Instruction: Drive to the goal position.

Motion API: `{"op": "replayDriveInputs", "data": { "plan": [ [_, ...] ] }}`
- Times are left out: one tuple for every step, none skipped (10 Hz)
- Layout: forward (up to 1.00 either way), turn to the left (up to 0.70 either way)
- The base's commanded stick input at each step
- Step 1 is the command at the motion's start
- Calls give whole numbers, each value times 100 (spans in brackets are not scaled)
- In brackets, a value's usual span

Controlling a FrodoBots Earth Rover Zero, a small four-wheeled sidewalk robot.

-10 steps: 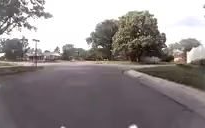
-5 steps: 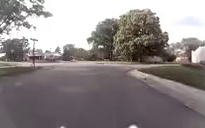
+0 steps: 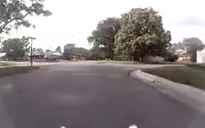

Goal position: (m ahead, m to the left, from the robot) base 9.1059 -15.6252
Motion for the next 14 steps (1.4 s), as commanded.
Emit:
{"op": "replayDriveInputs", "data": {
  "plan": [
    [100, 0],
    [100, 0],
    [100, 0],
    [100, 0],
    [100, -33],
    [100, -40],
    [100, -40],
    [100, -40],
    [100, -32],
    [100, 0],
    [100, 0],
    [100, 0],
    [100, 0],
    [100, 0]
  ]
}}
